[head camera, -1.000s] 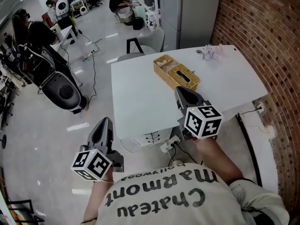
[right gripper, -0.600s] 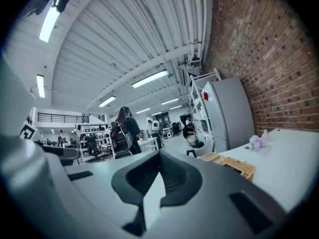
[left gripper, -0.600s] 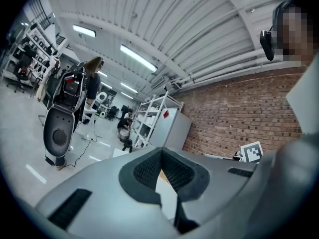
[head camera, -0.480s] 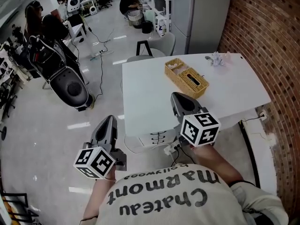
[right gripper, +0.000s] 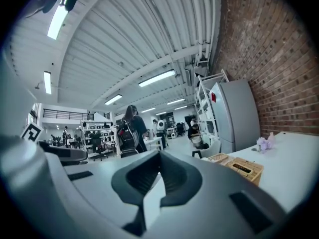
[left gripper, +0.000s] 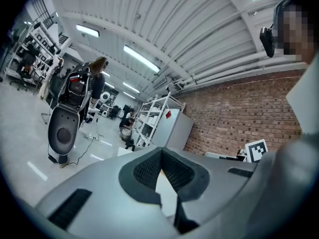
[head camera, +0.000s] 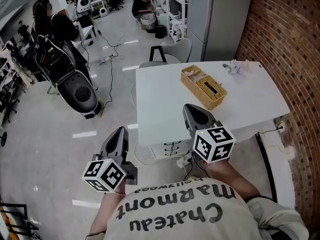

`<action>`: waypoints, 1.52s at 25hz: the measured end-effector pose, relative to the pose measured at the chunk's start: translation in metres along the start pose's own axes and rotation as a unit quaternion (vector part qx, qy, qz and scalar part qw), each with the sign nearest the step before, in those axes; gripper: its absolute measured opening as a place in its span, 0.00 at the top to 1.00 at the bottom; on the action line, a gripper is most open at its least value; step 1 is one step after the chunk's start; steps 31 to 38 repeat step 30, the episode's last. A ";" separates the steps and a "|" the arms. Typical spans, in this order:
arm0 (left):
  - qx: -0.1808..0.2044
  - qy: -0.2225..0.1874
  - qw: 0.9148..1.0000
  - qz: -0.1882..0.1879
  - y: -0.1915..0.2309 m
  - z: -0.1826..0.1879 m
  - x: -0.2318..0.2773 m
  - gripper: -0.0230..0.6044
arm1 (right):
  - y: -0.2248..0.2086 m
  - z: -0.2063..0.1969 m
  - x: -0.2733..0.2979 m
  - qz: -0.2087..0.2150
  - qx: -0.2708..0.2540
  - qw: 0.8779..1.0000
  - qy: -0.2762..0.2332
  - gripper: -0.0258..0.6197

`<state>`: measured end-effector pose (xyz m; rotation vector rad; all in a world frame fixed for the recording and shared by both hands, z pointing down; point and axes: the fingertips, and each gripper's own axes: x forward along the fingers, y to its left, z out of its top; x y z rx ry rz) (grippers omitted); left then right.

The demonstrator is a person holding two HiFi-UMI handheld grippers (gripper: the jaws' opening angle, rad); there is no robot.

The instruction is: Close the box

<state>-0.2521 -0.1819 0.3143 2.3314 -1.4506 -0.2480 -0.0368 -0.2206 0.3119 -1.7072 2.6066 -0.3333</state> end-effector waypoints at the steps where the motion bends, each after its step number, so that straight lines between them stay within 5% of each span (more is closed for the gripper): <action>1: -0.001 0.000 1.000 0.001 0.001 0.000 -0.002 0.96 | 0.001 0.000 -0.001 -0.001 0.002 1.000 0.001 0.96; 38: 0.003 0.008 1.000 -0.012 0.019 0.005 -0.015 0.96 | 0.019 -0.018 -0.002 -0.019 -0.002 1.000 0.017 0.96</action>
